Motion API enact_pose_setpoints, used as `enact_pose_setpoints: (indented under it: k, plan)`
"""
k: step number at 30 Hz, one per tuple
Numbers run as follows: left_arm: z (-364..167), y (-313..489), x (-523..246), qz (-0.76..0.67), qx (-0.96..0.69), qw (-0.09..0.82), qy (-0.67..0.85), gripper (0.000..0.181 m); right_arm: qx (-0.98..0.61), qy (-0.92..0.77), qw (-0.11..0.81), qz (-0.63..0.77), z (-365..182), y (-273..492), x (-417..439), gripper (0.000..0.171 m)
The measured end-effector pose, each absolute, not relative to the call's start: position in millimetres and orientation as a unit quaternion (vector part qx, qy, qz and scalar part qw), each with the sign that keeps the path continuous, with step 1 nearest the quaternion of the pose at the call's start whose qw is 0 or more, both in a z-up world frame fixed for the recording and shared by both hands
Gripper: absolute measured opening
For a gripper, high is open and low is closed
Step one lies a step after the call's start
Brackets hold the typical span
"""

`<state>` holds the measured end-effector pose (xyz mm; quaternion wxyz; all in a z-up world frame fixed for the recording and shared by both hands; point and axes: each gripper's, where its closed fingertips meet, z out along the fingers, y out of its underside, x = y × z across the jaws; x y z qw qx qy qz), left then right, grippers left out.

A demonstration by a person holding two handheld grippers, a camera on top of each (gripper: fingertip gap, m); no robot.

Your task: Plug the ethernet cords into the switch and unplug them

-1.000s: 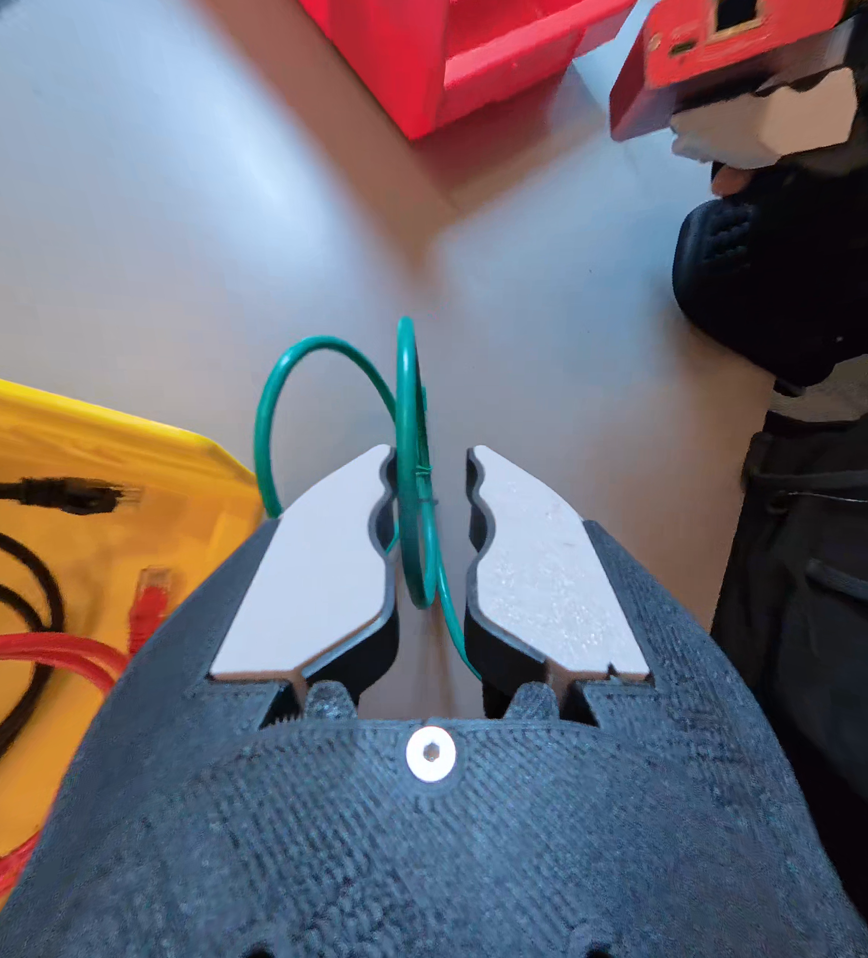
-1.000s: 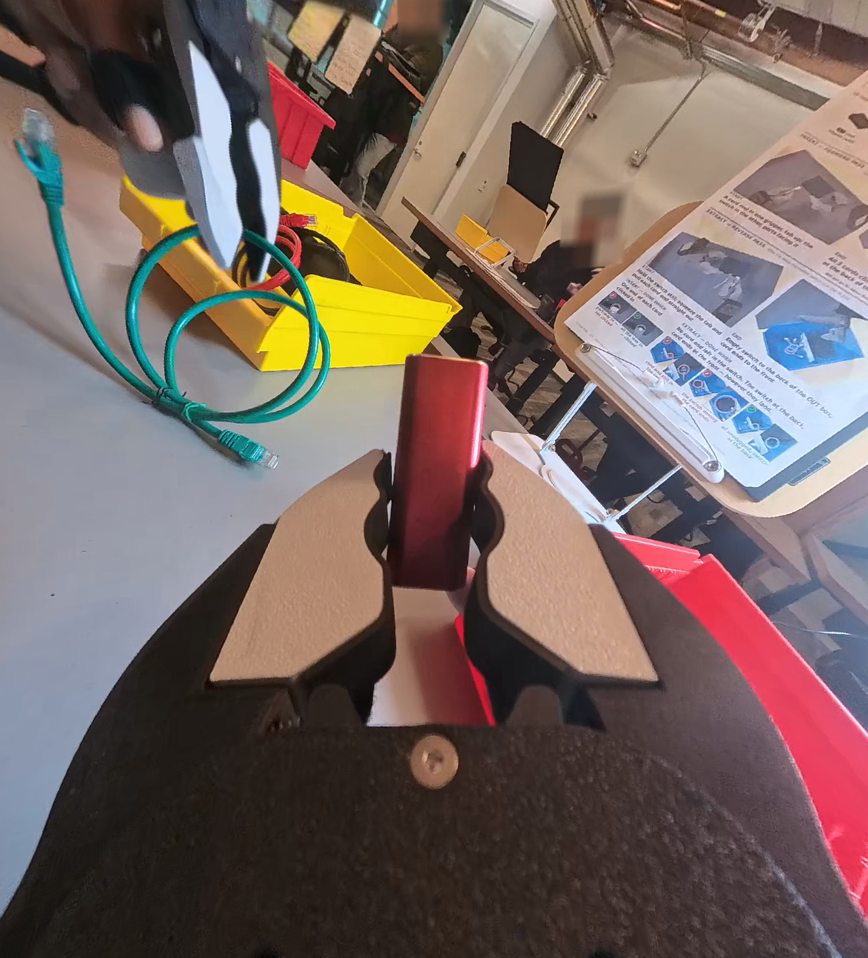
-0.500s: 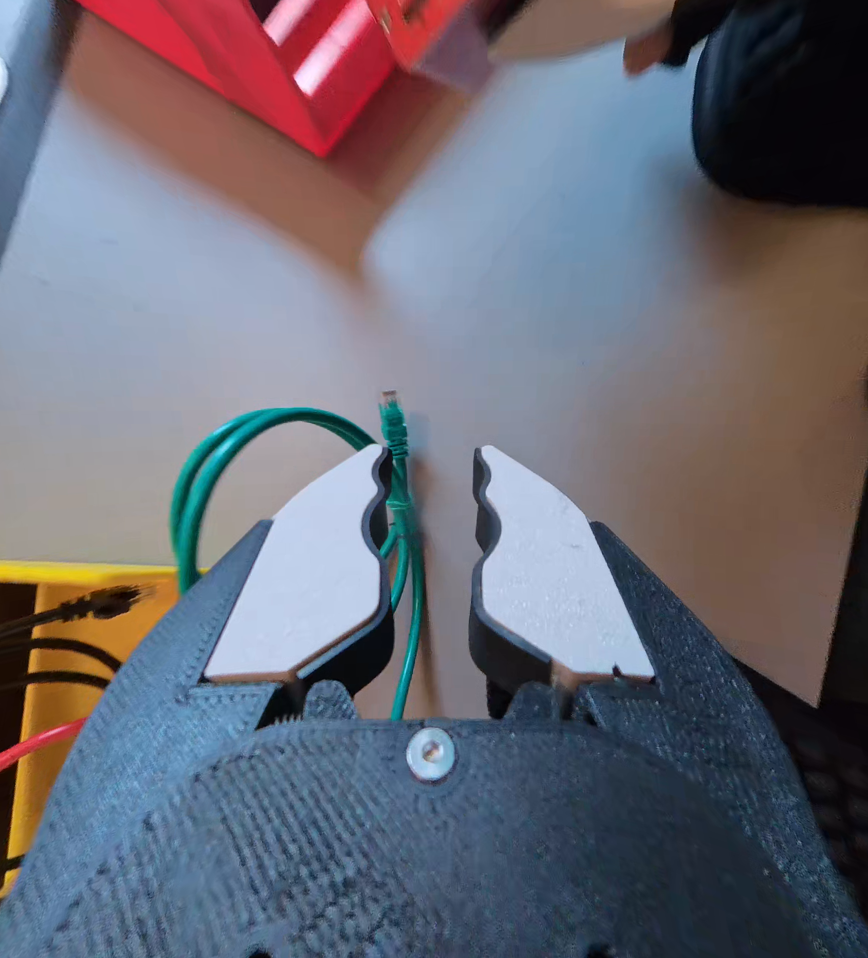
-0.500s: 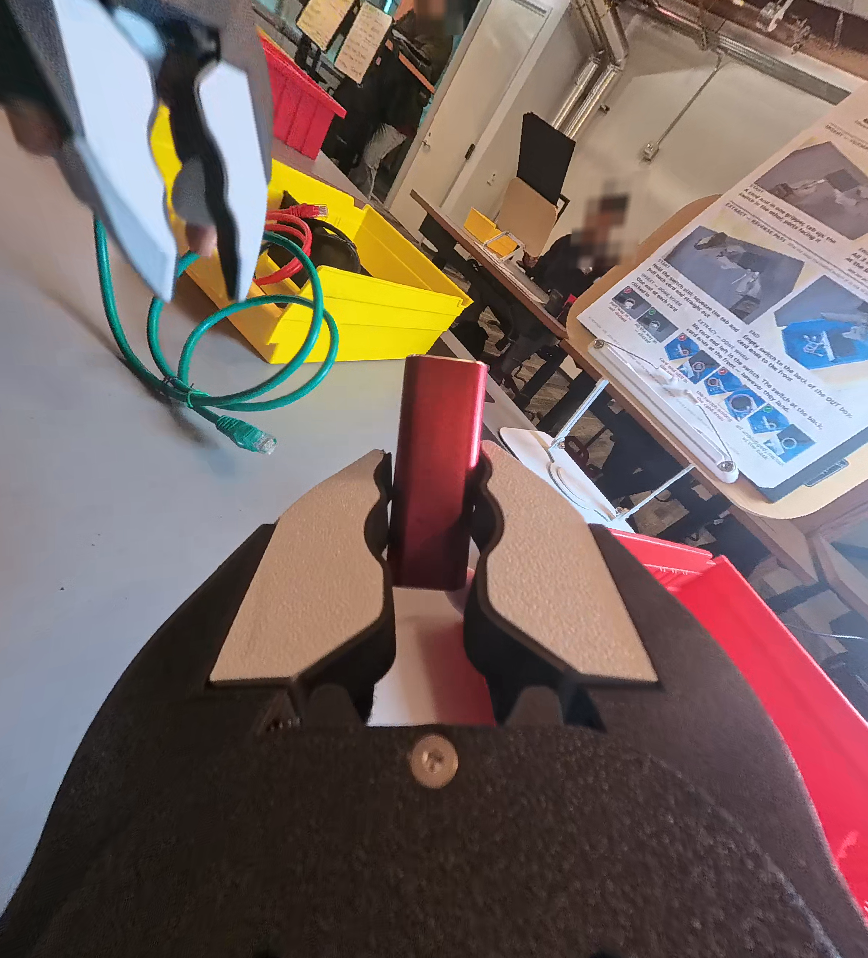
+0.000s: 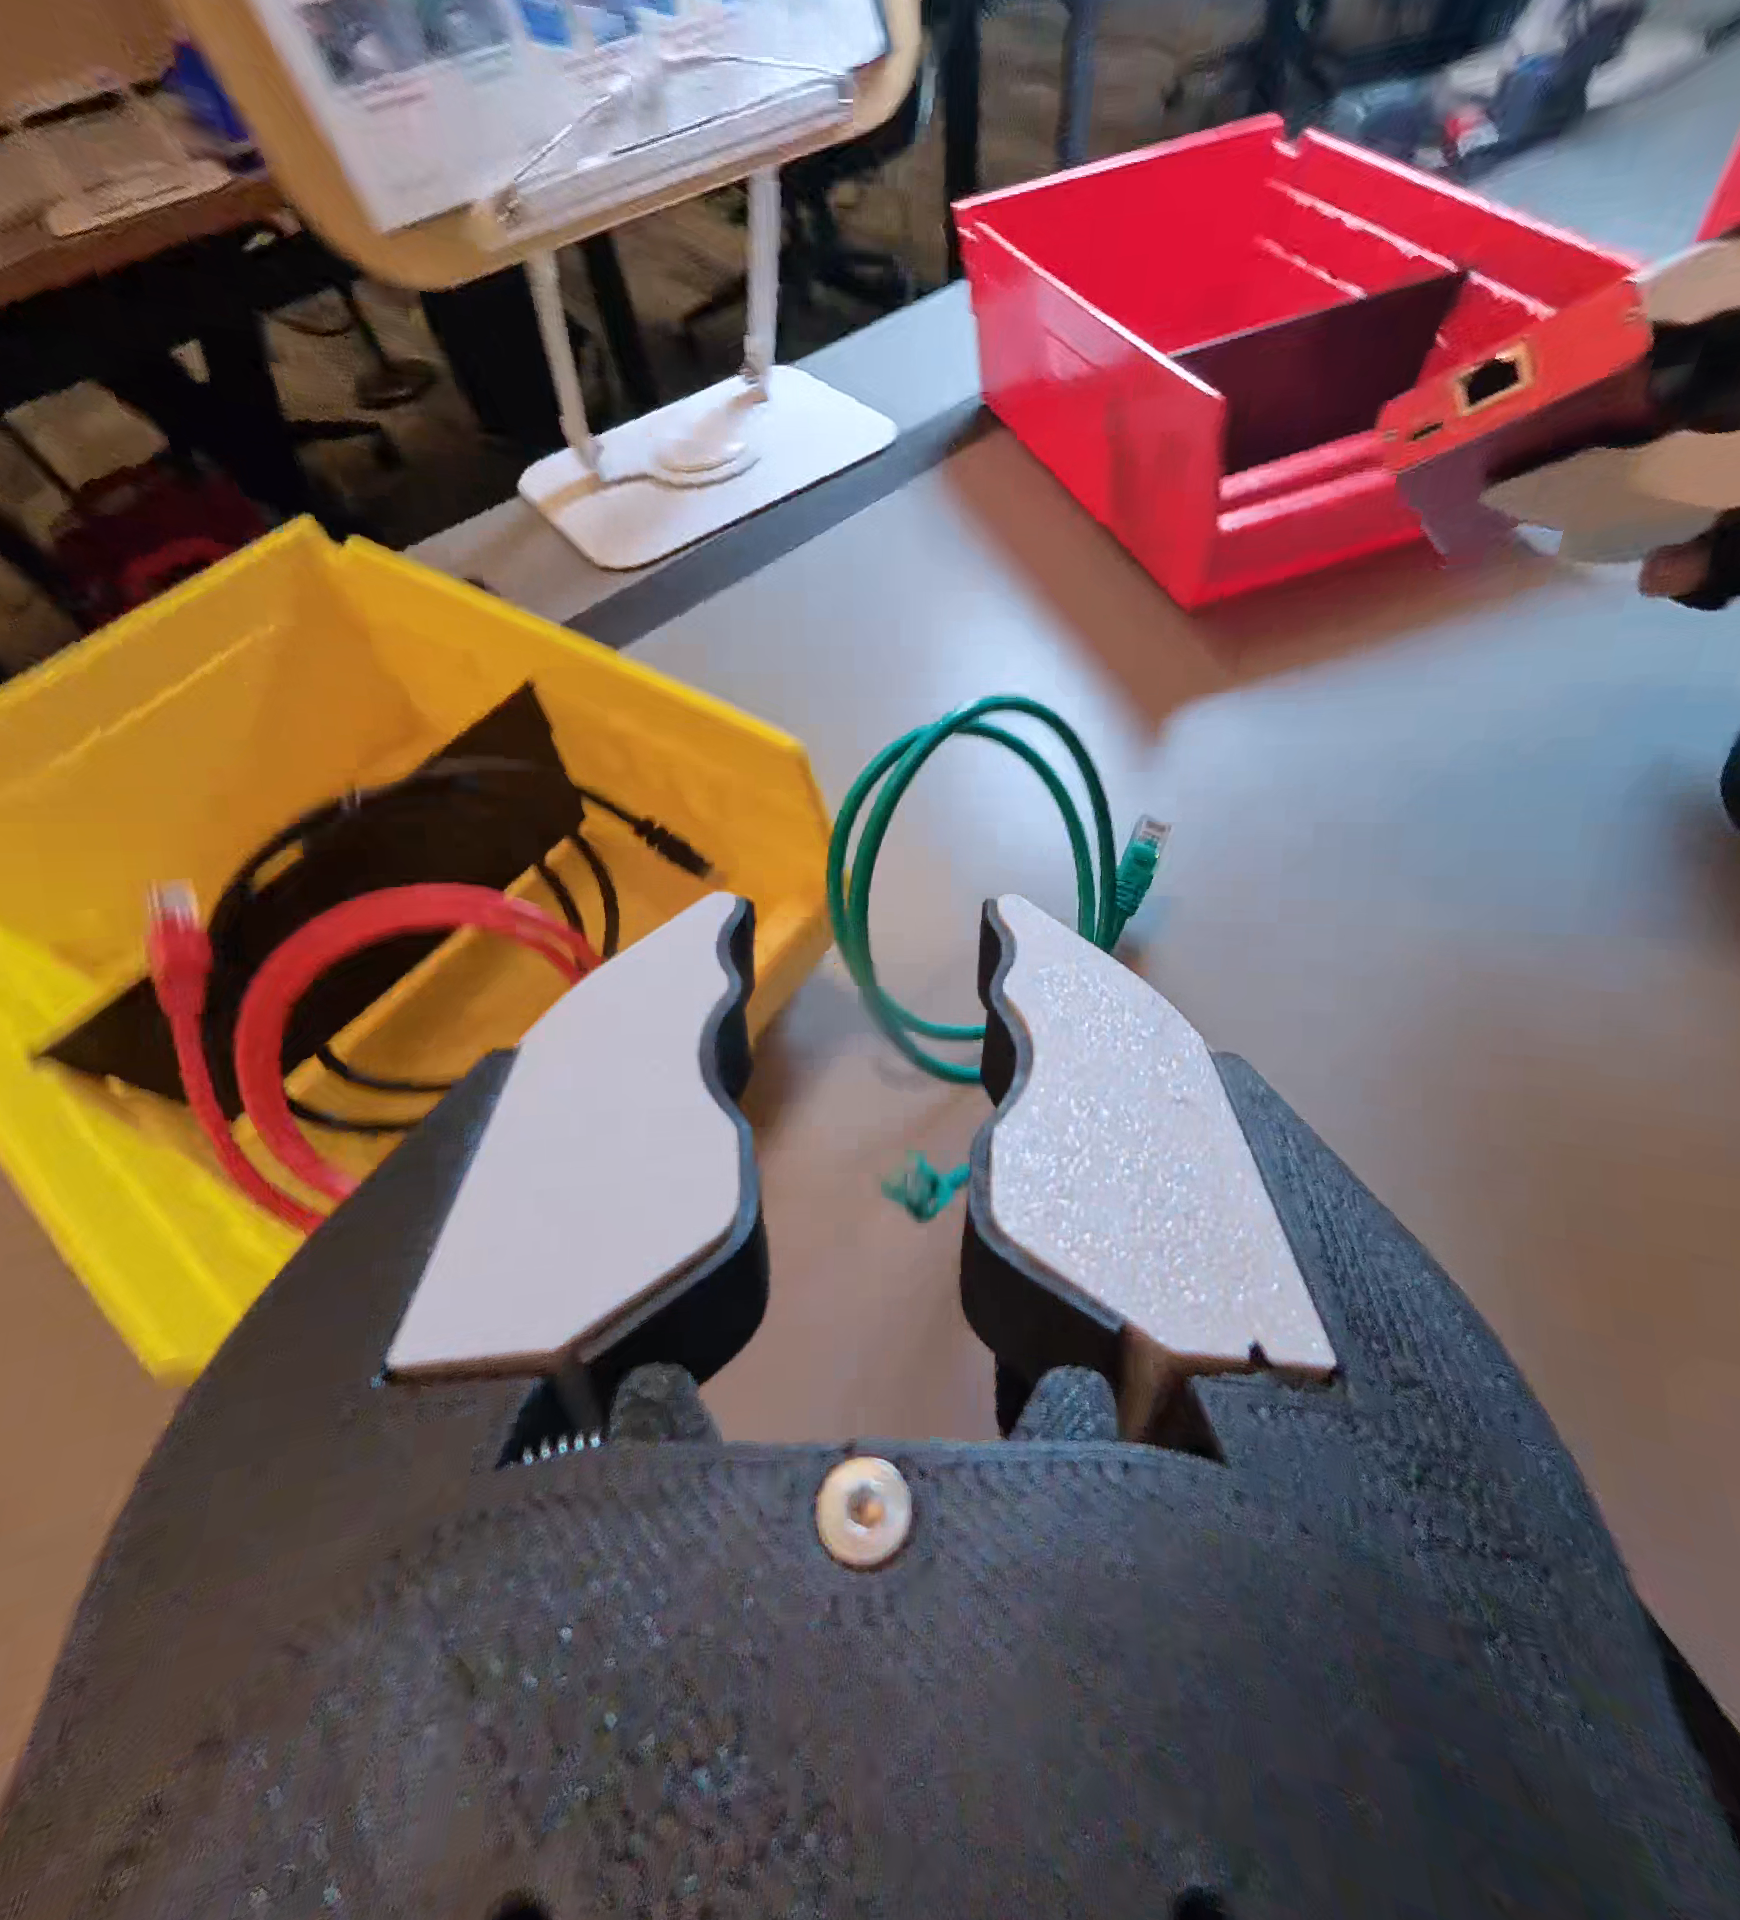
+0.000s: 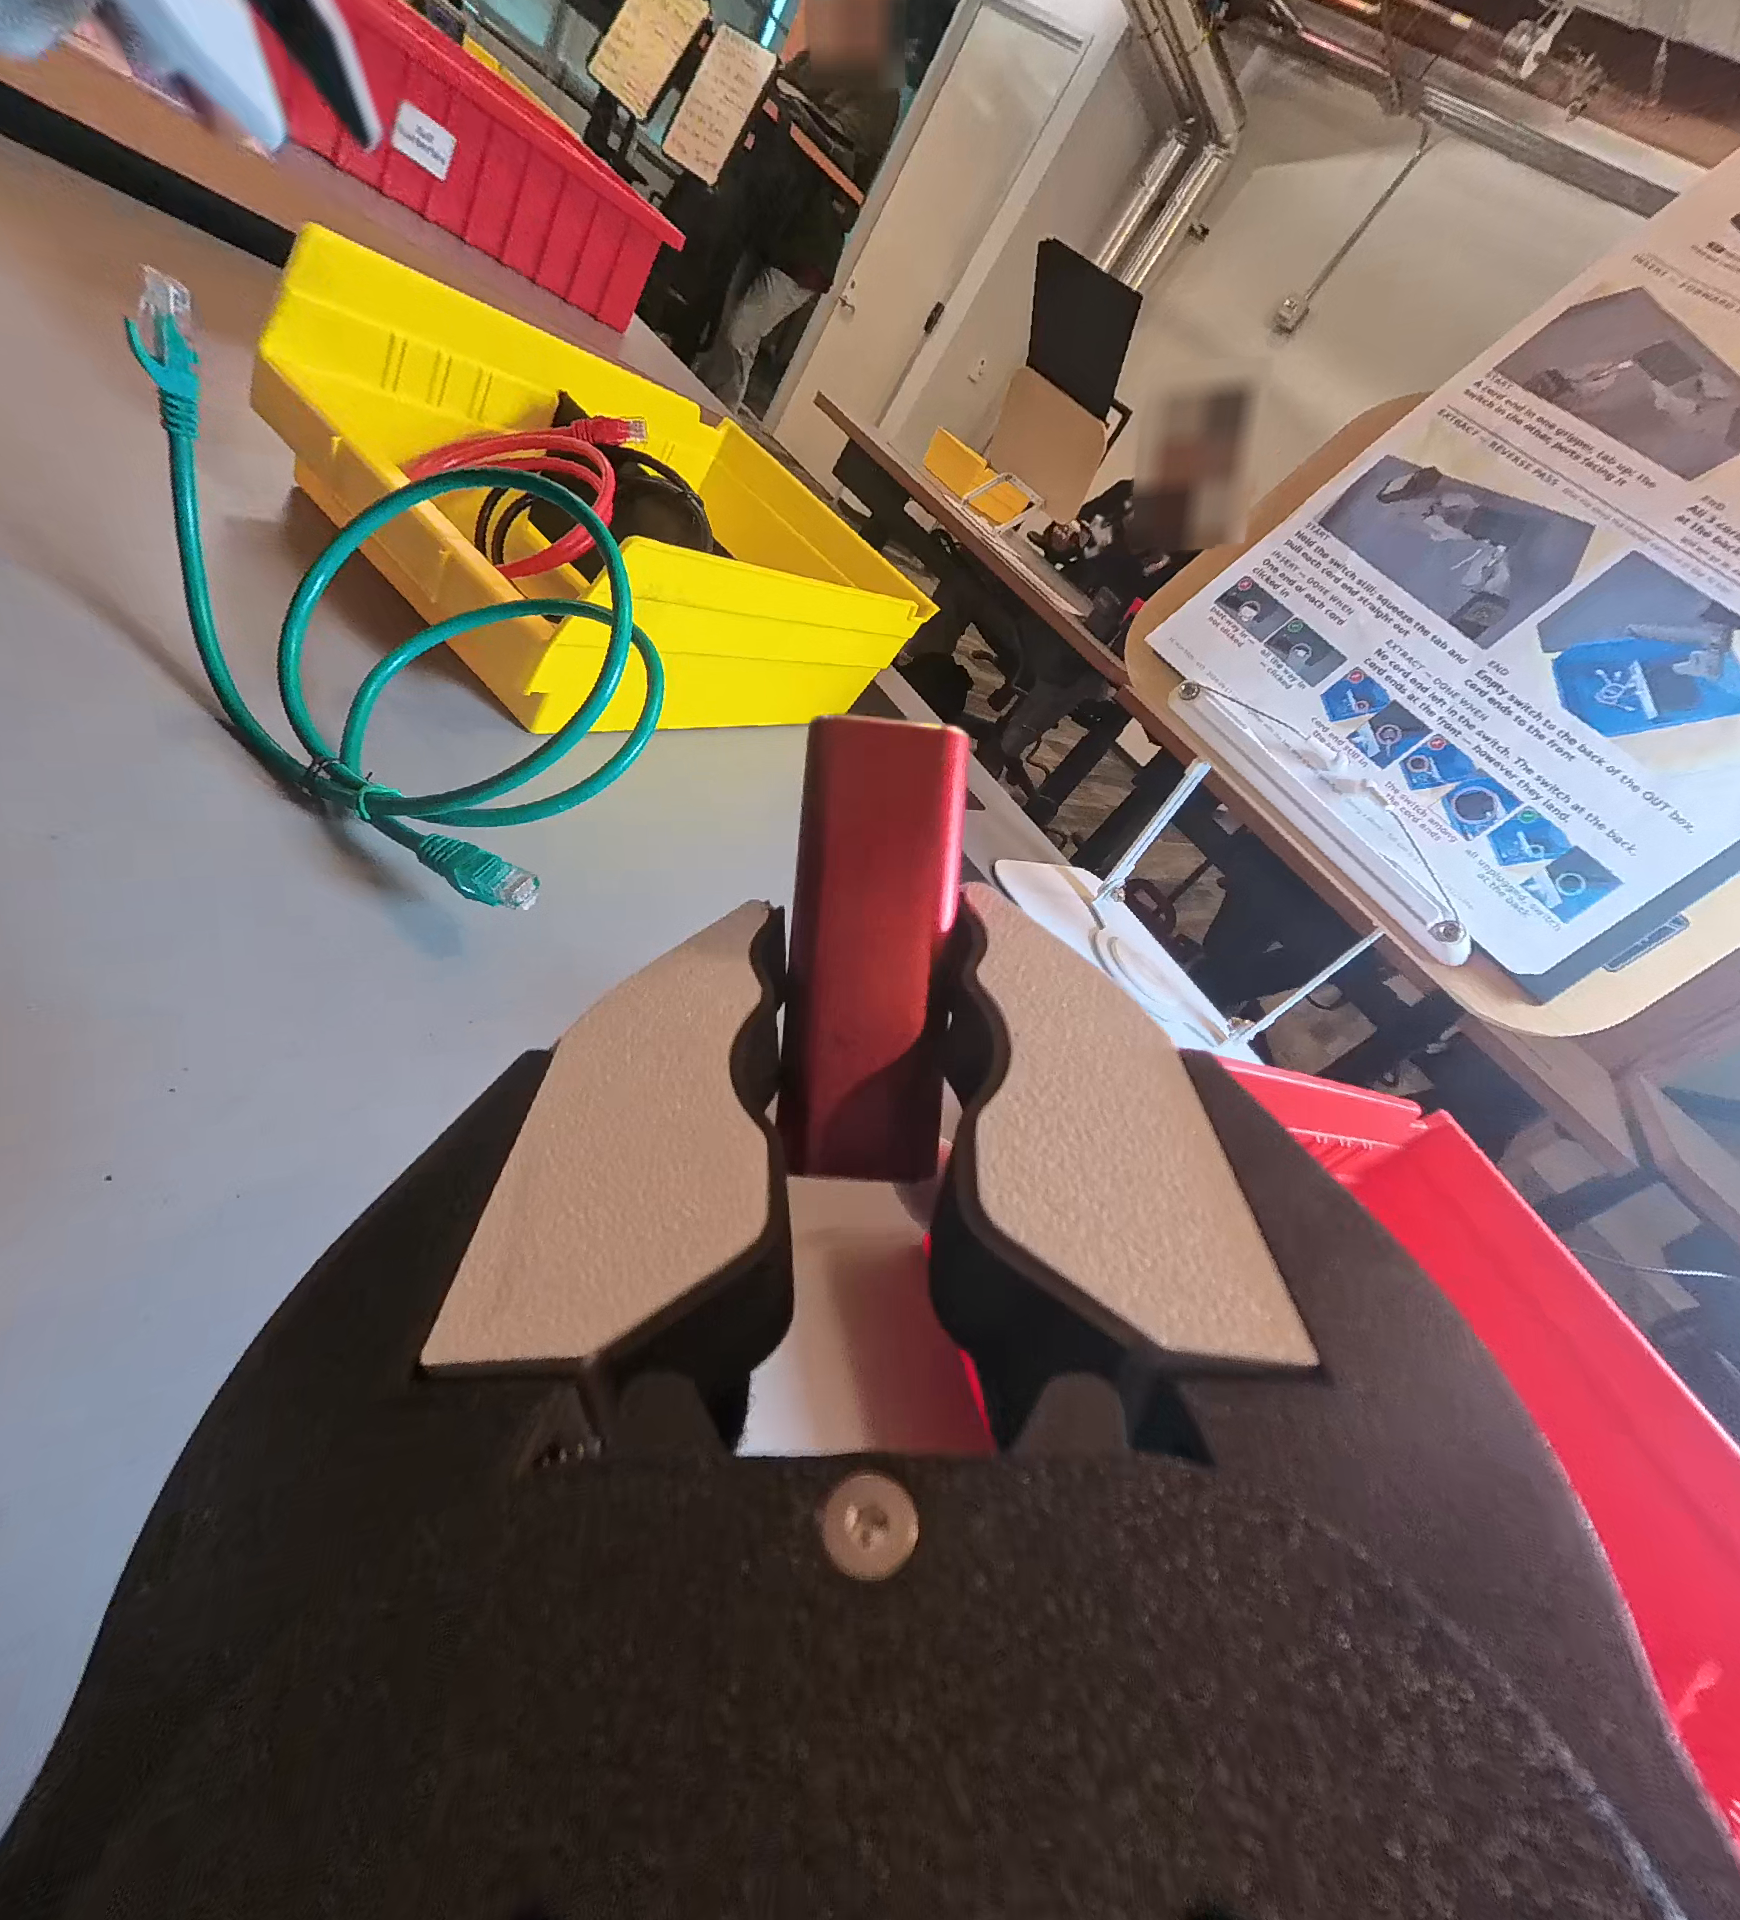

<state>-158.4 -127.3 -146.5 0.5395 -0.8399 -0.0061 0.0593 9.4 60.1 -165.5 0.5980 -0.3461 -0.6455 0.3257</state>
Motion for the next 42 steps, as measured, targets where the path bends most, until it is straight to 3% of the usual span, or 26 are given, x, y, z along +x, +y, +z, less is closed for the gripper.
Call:
enact_pose_setpoints:
  k: [1,6,9,10,20,25,28,31,35,38,42]
  plan:
    - [-159,-135,-161,0.05,-0.837,0.544,-0.028,0.044,-0.344,-0.646,0.598,0.328,-165,60,10,0.027]
    - [-245,-149,-148,0.022,-0.866,0.493,-0.081,0.045,-0.336,-0.643,0.607,0.324,-160,57,10,0.027]
    - [-251,-136,-148,0.022,-0.862,0.502,-0.068,0.016,-0.335,-0.645,0.616,0.303,-161,58,10,0.027]
    - [-243,-132,-150,0.017,-0.856,0.513,-0.062,0.007,-0.335,-0.645,0.619,0.299,-161,58,11,0.027]
    - [-115,-126,-135,0.056,-0.815,0.564,0.118,0.005,-0.338,-0.63,0.629,0.305,-155,63,13,0.027]
    - [-66,-135,-81,-0.111,-0.802,0.548,0.211,0.005,-0.323,-0.625,0.636,0.318,-147,58,16,0.028]
    - [-99,-115,-66,-0.194,-0.832,0.469,0.223,0.005,-0.316,-0.631,0.635,0.316,-148,55,14,0.028]
    - [-180,-77,-56,-0.251,-0.867,0.376,0.209,0.005,-0.313,-0.637,0.635,0.304,-151,54,14,0.027]
    - [-268,-42,-49,-0.221,-0.9,0.303,0.224,0.005,-0.318,-0.641,0.635,0.291,-156,60,14,0.028]
    - [-270,-20,-46,-0.209,-0.893,0.328,0.225,0.007,-0.322,-0.644,0.631,0.289,-160,64,14,0.028]
    - [-269,-7,-38,-0.211,-0.881,0.343,0.247,0.021,-0.298,-0.665,0.626,0.277,-168,62,12,0.028]
